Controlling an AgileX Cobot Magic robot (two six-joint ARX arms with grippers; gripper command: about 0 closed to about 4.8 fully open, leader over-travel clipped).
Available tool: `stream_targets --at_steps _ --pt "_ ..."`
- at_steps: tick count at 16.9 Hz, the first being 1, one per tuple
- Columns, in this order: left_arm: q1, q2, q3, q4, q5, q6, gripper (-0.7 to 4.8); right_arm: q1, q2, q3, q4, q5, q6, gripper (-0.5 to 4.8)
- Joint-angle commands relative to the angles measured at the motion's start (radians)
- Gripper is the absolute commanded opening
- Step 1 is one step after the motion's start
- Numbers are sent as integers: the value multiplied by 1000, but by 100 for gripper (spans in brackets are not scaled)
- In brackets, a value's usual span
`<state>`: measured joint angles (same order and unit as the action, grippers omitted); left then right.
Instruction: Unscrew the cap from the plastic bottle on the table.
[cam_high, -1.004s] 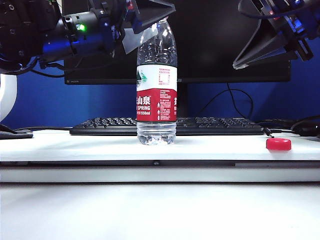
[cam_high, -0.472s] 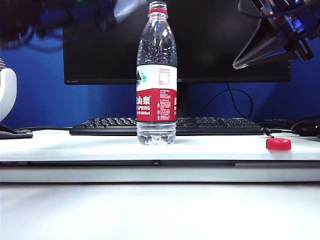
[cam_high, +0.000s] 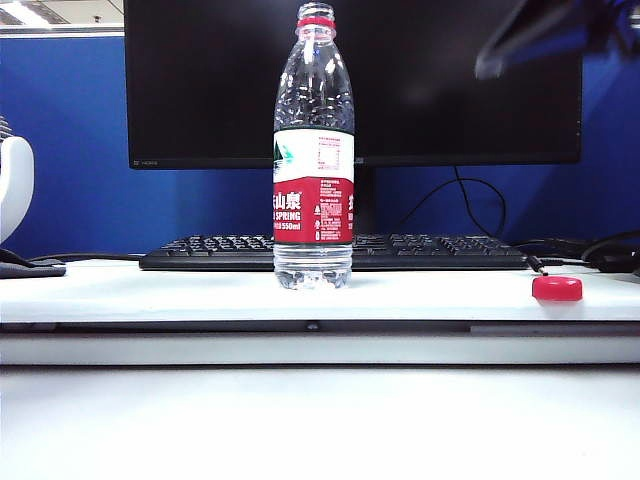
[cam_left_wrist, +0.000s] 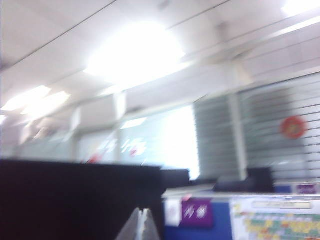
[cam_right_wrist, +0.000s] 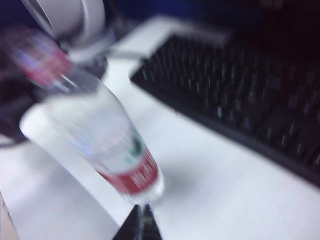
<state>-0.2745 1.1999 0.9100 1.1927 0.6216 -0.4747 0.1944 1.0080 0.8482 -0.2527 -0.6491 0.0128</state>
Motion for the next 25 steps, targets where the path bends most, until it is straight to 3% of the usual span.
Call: stream_targets --at_steps 1,2,4,5,7,9,12,14,16,19,23,25 --pt "127 -253 1 -520 97 151 -3 1 -182 3 -32 18 18 -8" --pt "158 -343 1 -679 82 240 -3 1 -261 3 -68 69 17 -8" --pt "185 -593 -3 -1042 -88 452 -3 1 -469 3 -177 232 17 -8" --pt "184 -703 -4 -1176 -177 499 -3 2 -560 2 -223 274 18 -8" --pt "184 -866 -4 -1353 -286 513 -3 1 -731 0 -302 385 50 -8" --pt "184 -962 -4 -1484 -377 567 -3 1 -837 -9 -360 388 135 -8" --pt "184 -1016 -5 -1672 -360 496 -3 0 -933 -10 -488 385 146 -8" --pt "184 -1041 -22 -1766 -258 485 -3 0 -980 -11 -521 385 145 -8" --pt "184 -1075 -75 -1806 -220 451 -3 -1 -1005 -19 -550 385 145 -8" --pt "184 -1186 -197 -1813 -217 286 -3 -1 -1005 -34 -694 385 171 -8" --pt "185 -1195 -246 -2031 -220 302 -3 -4 -1005 -106 -895 444 206 -8" --pt "184 -1196 -241 -2022 -216 276 -3 -8 -1005 -114 -906 418 225 -8"
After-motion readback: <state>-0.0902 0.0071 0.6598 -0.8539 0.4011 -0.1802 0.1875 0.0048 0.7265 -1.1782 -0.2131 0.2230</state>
